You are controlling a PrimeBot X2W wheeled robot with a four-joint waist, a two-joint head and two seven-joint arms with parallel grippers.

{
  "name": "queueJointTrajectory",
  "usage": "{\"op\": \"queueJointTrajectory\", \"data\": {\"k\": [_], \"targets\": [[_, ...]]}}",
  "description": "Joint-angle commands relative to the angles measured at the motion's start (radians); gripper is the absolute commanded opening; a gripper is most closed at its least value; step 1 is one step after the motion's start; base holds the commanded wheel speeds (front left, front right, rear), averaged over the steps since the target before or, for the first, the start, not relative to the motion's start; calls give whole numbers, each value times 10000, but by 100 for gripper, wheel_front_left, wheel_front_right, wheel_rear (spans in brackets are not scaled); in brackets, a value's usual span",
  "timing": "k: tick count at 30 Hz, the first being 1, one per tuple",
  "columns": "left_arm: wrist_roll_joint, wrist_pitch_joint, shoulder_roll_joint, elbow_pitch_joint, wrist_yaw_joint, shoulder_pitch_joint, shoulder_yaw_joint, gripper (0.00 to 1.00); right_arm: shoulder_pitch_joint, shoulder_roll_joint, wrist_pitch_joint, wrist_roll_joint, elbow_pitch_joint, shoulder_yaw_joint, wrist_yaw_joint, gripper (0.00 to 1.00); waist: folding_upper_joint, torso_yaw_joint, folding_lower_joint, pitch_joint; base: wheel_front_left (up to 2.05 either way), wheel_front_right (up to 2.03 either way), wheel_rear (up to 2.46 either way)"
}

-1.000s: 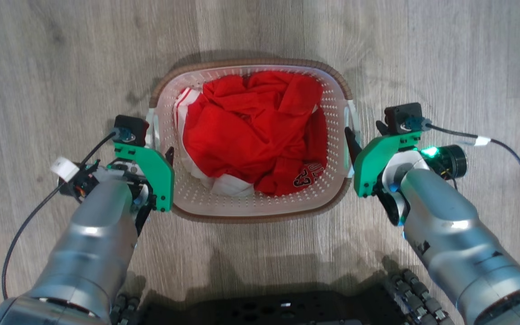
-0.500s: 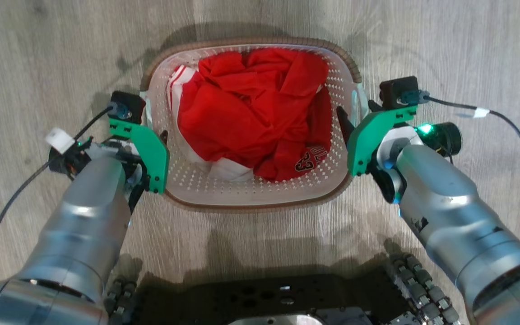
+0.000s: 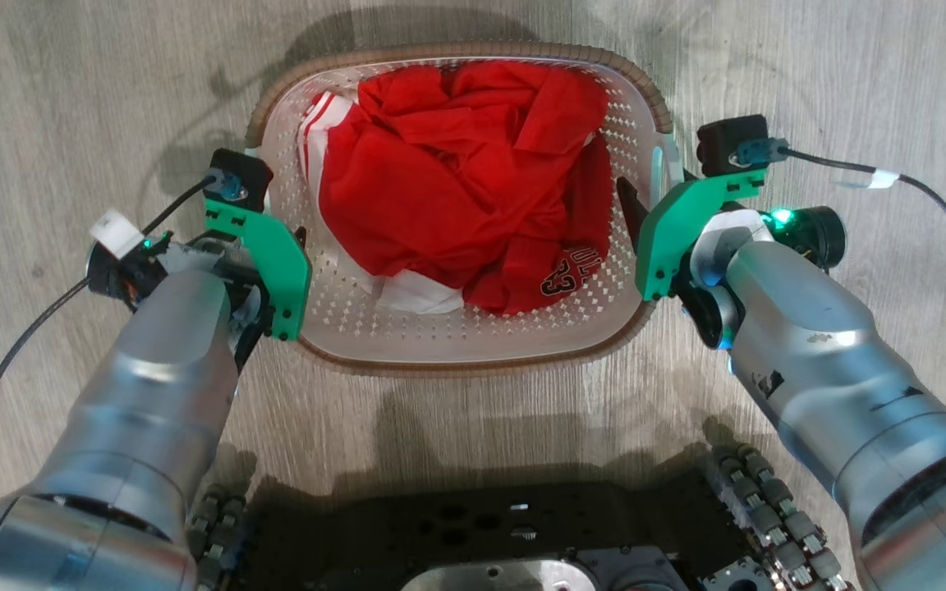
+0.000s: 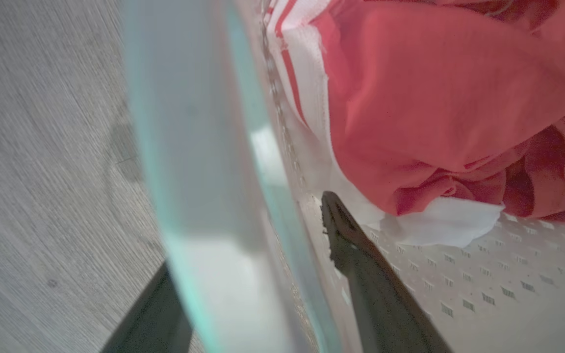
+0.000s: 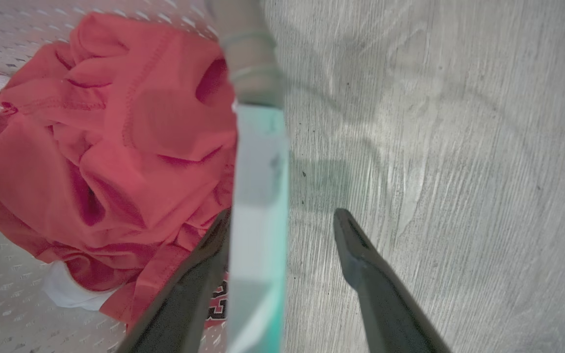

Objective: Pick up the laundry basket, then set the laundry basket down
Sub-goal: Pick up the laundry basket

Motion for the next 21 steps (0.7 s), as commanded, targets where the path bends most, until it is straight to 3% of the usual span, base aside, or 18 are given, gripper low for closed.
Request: {"op": "queueJointTrajectory", "data": {"k": [1, 4, 5, 6, 7, 21], "targets": [[25, 22, 276, -49, -29, 114, 69, 100, 394, 130, -59, 136, -7, 190, 69, 100, 0, 17, 0, 17, 0, 0, 0], [-37, 18, 234, -49, -39, 91, 8, 100, 368, 130, 40, 353, 50, 386, 69, 100, 0, 57, 0, 42, 0, 0, 0], [-92, 51, 214, -49, -43, 99, 5, 100, 382, 130, 121, 436, 5, 488, 69, 50, 0, 71, 0, 48, 0, 0, 0], [-150, 120, 190, -49, -49, 115, -14, 44, 375, 130, 124, 494, -31, 578, 69, 5, 0, 75, 0, 52, 0, 0, 0], [-192, 166, 162, -49, -55, 127, -72, 0, 376, 130, 171, 574, -7, 637, 69, 0, 0, 81, 0, 56, 0, 0, 0], [-1594, 675, -21, -577, -65, 618, -1843, 0, 276, 130, 365, 1163, 358, 1363, 69, 0, 0, 177, 0, -397, 0, 0, 0]]}}
